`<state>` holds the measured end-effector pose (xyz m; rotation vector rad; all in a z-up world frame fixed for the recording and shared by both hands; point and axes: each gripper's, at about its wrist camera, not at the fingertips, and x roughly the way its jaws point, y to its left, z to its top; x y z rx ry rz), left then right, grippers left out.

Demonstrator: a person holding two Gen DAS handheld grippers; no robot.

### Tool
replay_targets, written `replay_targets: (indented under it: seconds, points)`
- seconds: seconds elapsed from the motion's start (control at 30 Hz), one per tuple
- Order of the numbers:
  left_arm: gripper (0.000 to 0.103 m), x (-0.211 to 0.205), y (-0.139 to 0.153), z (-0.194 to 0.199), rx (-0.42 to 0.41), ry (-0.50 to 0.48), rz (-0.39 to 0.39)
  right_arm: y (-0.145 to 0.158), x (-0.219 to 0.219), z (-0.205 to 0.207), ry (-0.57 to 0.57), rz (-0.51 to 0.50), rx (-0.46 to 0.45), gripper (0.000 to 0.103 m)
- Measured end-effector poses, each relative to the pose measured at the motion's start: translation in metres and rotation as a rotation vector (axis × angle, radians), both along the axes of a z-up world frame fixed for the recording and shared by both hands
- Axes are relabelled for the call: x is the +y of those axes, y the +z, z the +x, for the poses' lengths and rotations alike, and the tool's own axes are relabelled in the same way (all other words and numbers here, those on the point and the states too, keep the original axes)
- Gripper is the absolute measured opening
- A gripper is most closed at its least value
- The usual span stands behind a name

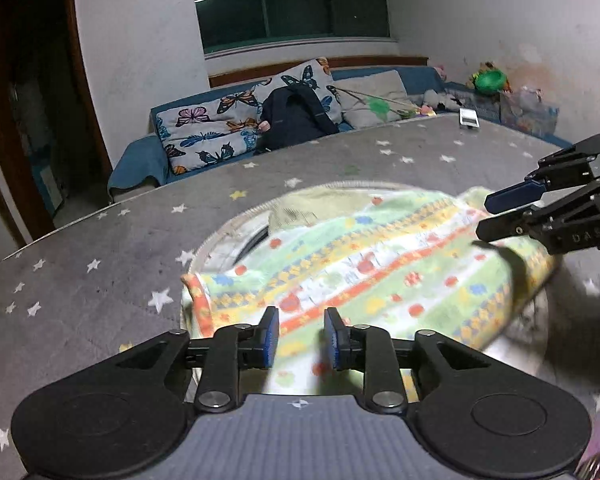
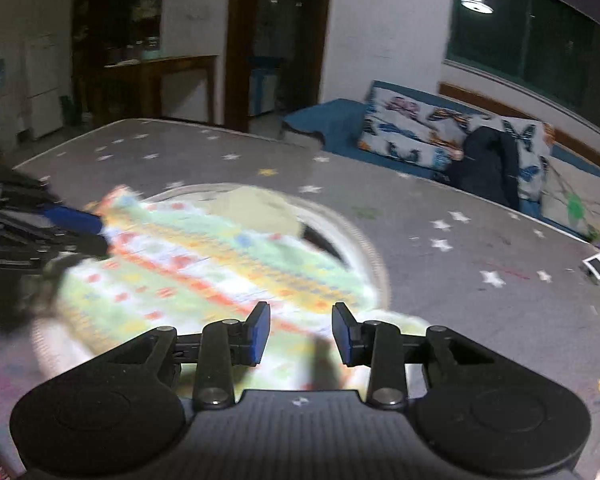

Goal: Fold clothes

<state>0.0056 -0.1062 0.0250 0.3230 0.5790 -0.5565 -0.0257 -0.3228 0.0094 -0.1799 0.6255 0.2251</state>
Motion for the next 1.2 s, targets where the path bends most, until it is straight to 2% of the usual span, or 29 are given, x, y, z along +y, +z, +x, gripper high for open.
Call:
replay_targets:
  seconds: [0.13,0.23,0.43,0.5,0.57,0.73,0.87,1.0,1.2]
  points:
    - [0.029,0.004,-0.010,-0.004,0.012,0.020,0.011,-0.009,0.008,-0.014,0.019,-0.017,0.022,0.035]
    - [0.032,0.007,-0.012,-0.006,0.001,0.032,0.014,-0.013,0.000,-0.021,-0.010,-0.003,0.030,0.035]
    - [0.033,0.003,-0.015,-0.008,-0.019,0.048,0.024,-0.004,-0.009,-0.038,-0.034,0.016,-0.012,0.036]
    - [0.036,0.002,-0.016,-0.009,-0.027,0.055,0.030,-0.003,-0.007,-0.040,-0.025,0.034,-0.021,0.038]
    - [0.043,0.004,-0.016,-0.008,-0.028,0.070,0.025,-0.006,-0.005,-0.041,-0.022,0.038,-0.018,0.041]
    - [0.045,0.017,-0.013,-0.009,-0.012,0.099,-0.014,-0.018,-0.008,-0.043,-0.034,0.024,0.003,0.042]
    - [0.048,0.027,-0.008,-0.012,-0.011,0.132,-0.039,-0.012,-0.019,-0.049,-0.064,0.048,-0.015,0.043]
    - [0.051,0.042,-0.003,-0.015,-0.021,0.176,-0.061,-0.008,-0.031,-0.055,-0.099,0.061,-0.036,0.049]
    - [0.057,0.082,0.002,-0.014,-0.038,0.295,-0.089,-0.006,-0.049,-0.065,-0.152,0.059,-0.054,0.056]
